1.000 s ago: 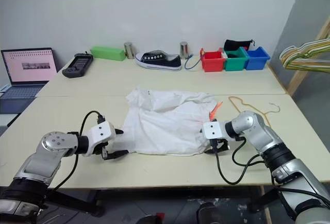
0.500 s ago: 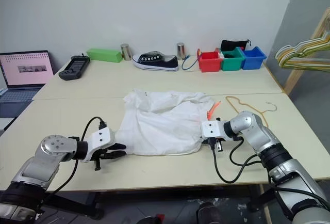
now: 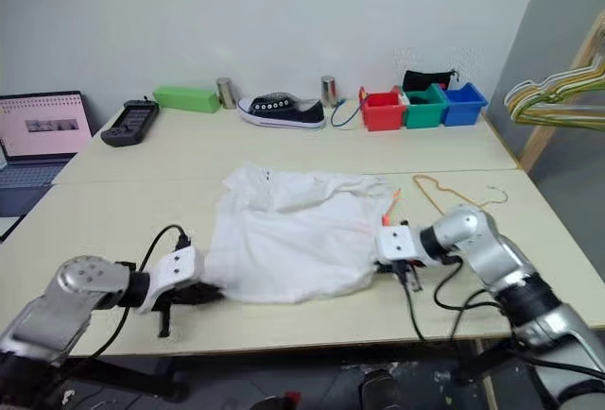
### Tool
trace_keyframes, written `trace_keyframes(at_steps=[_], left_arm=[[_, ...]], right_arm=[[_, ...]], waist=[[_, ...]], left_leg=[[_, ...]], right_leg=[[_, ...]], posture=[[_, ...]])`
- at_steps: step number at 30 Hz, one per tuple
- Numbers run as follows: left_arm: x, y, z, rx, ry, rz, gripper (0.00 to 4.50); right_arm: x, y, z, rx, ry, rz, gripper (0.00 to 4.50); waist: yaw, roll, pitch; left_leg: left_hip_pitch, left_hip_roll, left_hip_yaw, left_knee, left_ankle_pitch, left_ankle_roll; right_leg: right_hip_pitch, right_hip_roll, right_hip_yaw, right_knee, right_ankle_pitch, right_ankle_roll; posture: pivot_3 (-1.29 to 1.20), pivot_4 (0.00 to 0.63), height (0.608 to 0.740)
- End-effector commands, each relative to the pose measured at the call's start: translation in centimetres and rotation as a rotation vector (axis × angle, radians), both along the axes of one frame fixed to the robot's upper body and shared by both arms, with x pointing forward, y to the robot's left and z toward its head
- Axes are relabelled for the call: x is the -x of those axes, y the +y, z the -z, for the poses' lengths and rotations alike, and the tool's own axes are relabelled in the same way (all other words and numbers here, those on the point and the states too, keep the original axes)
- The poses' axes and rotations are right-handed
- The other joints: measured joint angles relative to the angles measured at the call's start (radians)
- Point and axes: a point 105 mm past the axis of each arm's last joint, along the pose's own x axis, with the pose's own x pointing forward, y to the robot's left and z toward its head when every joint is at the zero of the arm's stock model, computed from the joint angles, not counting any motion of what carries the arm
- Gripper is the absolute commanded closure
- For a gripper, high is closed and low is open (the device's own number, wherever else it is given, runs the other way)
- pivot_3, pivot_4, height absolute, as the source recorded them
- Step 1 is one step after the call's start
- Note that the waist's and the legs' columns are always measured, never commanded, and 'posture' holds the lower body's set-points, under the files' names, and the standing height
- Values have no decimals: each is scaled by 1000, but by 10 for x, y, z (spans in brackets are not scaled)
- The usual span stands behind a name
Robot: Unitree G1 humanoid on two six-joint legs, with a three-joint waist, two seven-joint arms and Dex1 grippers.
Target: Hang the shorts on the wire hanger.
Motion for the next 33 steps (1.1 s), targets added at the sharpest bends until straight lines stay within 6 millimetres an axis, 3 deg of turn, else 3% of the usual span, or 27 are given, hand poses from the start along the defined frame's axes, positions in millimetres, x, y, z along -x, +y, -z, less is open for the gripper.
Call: trace_keyframes(at_steps=[1, 4, 7, 9, 11, 13, 14, 16, 19, 21, 22, 24, 26, 29, 30, 32, 33], left_arm=[[27, -19, -39, 70, 98, 117, 4407], [36, -29, -55, 97, 147, 177, 4407], [-4, -22, -64, 63, 11, 130, 4407], [-75, -4, -75, 6, -255, -41, 4407], [-153, 24, -106, -96, -587, -308, 4407], [-192, 43, -143, -179, -830, -485, 4407], [-206, 52, -175, -197, -982, -600, 4407], [-216, 61, -230, -182, -1214, -769, 4407], [-197, 59, -327, -156, -1678, -908, 4407], [-181, 52, -361, -123, -1874, -895, 4407], [-177, 49, -369, -110, -1922, -879, 4407], [-173, 48, -370, -128, -1960, -827, 4407], [-172, 55, -357, -123, -1924, -799, 4407], [-193, 61, -299, -211, -1626, -679, 4407], [-196, 63, -259, -219, -1428, -620, 4407], [-176, 58, -189, -199, -1074, -495, 4407], [-161, 52, -166, -184, -938, -443, 4407]], right_arm=[[42, -9, -24, 21, 142, -117, 4500], [44, -9, -30, 9, 188, -95, 4500], [10, 4, -43, -81, 138, 0, 4500], [-43, 22, -71, -243, 35, 161, 4500], [-103, 35, -111, -411, -116, 373, 4500], [-138, 40, -143, -503, -284, 494, 4500], [-163, 37, -168, -563, -465, 625, 4500], [-191, 27, -221, -650, -859, 814, 4500], [-181, 21, -294, -840, -1298, 871, 4500], [-170, 30, -310, -924, -1425, 807, 4500], [-166, 35, -312, -944, -1456, 774, 4500], [-169, 50, -288, -900, -1393, 691, 4500], [-173, 60, -251, -872, -1236, 637, 4500], [-176, 67, -204, -795, -1049, 588, 4500], [-174, 71, -179, -738, -949, 555, 4500], [-166, 76, -134, -640, -762, 498, 4500], [-160, 77, -119, -602, -705, 465, 4500]], waist=[[6, 0, 0], [7, 0, 0], [-1, -2, 1], [-18, -1, 1], [-31, -2, 0], [-33, -7, 2], [-35, -8, 1], [-37, -10, 0], [-29, -10, 0], [-27, -10, 0], [-29, -10, -1], [-36, -10, -1], [-43, -10, -1], [-51, -10, 0], [-51, -10, 0], [-53, -10, 0], [-60, -9, 0]], left_leg=[[0, 0, 0, -1, 0, 0], [0, 1, 0, -1, -2, -3], [2, 0, 1, -1, -5, -8], [3, 0, 0, 0, -5, -8], [5, -1, -3, 0, -5, -8], [8, -3, -6, 2, -3, -4], [1, -4, -7, 0, -1, -3], [-4, -5, -11, -1, 11, 4], [-20, -7, -11, -2, 10, 0], [-29, -8, -5, -4, 13, -11], [-30, -10, -2, -5, 12, -13], [-31, -16, 2, -9, 10, -15], [-31, -20, 7, -19, 9, -13], [-31, -21, 7, -17, 8, -10], [-31, -22, 7, -16, 7, -8], [-27, -22, 6, -16, 9, -3], [-26, -22, 5, -15, 9, -3]], right_leg=[[-1, 0, 0, 0, -1, -1], [-1, -1, -1, 0, -3, -3], [-4, -1, -2, -1, -4, -3], [-4, -1, -3, -2, -3, -3], [0, -1, -7, -5, -3, -2], [7, -1, -8, -7, 6, 1], [5, -1, -7, -8, 16, 5], [-2, 0, -7, -9, 28, 13], [-23, -3, -4, -1, 24, 8], [-37, -5, 0, 1, 24, 9], [-40, -8, 1, 1, 22, 11], [-43, -15, 4, 0, 19, 17], [-44, -20, 5, -2, 17, 20], [-40, -21, 4, -4, 17, 20], [-39, -21, 3, -5, 16, 20], [-36, -21, 3, -2, 17, 20], [-35, -21, 3, -1, 17, 20]], posture=[[-156, 37, 740], [-157, 34, 740], [-163, 28, 740], [-173, 24, 740], [-181, 21, 740], [-181, 20, 740], [-184, 17, 740], [-187, 16, 740], [-185, 20, 740], [-178, 25, 740], [-175, 27, 740], [-170, 32, 740], [-166, 41, 740], [-154, 49, 740], [-148, 53, 740], [-142, 55, 740], [-136, 54, 740]])
